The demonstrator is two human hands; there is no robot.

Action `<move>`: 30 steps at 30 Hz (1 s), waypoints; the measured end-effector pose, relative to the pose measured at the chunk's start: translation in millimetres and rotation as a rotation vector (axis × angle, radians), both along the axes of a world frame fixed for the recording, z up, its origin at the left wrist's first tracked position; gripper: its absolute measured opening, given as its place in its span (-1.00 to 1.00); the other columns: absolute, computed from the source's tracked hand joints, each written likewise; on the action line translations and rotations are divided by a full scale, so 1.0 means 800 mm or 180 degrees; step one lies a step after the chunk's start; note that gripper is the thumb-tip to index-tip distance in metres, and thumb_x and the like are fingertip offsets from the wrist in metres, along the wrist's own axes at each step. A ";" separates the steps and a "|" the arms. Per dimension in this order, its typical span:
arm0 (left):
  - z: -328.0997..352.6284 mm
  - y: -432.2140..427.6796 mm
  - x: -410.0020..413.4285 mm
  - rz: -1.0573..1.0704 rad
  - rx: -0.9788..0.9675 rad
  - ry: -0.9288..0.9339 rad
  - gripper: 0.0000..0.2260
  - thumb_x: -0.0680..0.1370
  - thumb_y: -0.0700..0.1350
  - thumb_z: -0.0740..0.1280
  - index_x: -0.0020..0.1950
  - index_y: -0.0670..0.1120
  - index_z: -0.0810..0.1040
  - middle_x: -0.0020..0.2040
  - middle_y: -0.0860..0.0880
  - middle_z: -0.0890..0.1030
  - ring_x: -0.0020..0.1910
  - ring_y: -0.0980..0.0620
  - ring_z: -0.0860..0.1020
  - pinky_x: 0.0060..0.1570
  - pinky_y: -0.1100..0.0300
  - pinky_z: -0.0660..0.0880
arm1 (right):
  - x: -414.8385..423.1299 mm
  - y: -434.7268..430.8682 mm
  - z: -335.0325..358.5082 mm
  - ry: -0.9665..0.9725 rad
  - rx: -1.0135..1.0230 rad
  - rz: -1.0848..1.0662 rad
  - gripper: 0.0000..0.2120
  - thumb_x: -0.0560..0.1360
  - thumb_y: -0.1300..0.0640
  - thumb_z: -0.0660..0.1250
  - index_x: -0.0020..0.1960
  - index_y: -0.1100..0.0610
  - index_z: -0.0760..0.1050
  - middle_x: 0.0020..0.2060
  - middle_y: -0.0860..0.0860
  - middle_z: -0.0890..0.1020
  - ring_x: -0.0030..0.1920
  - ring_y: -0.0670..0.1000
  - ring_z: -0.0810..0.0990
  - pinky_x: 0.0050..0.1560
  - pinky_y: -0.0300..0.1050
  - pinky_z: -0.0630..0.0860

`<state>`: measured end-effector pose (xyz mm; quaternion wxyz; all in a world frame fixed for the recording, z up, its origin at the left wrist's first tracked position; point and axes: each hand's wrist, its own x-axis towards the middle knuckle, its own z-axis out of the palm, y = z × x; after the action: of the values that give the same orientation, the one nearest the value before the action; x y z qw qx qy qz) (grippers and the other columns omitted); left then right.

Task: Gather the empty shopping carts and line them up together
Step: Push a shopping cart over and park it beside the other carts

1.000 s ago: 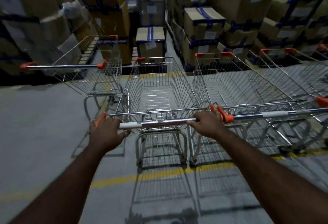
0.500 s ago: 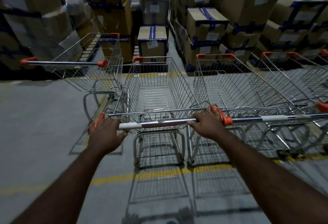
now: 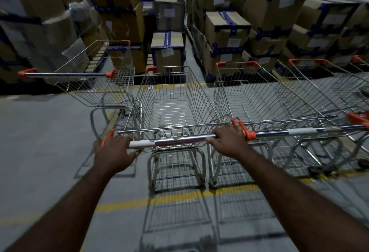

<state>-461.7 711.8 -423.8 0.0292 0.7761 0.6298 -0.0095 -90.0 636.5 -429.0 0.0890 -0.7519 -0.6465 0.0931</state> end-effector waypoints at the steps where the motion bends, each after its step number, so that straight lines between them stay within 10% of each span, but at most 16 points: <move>1: 0.005 0.002 0.003 0.0022 -0.0050 0.0121 -0.58 0.50 0.34 0.33 0.26 0.16 0.51 0.30 0.07 0.57 0.57 -0.08 0.21 0.41 -0.36 0.10 | -0.001 -0.001 0.001 0.0008 -0.0003 -0.0001 -0.58 0.57 -0.34 0.11 0.07 -0.06 0.54 0.01 -0.04 0.62 0.20 0.04 0.52 0.52 0.25 -0.07; 10: 0.007 0.008 0.008 -0.0403 0.0128 0.0101 -0.69 0.53 0.28 0.30 0.13 0.12 0.54 0.08 0.11 0.65 0.21 0.06 0.56 0.49 -0.07 0.09 | -0.005 0.000 0.000 0.0032 -0.0099 -0.0002 -0.45 0.50 -0.43 0.00 0.06 -0.06 0.53 0.00 -0.06 0.63 0.18 0.04 0.54 0.52 0.31 -0.06; 30: 0.026 0.014 0.002 -0.0516 -0.0338 -0.0045 -0.60 0.59 0.35 0.19 0.16 0.07 0.54 0.12 0.05 0.64 0.25 -0.01 0.55 0.46 -0.08 0.06 | -0.024 -0.008 0.015 0.0206 -0.0271 -0.0135 -0.40 0.51 -0.46 0.01 0.16 -0.06 0.56 0.12 -0.05 0.62 0.26 0.05 0.52 0.51 0.32 -0.02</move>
<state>-460.0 723.3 -402.6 0.0738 0.8220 0.5633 -0.0398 -109.0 630.4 -416.9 0.0798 -0.7652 -0.6226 0.1429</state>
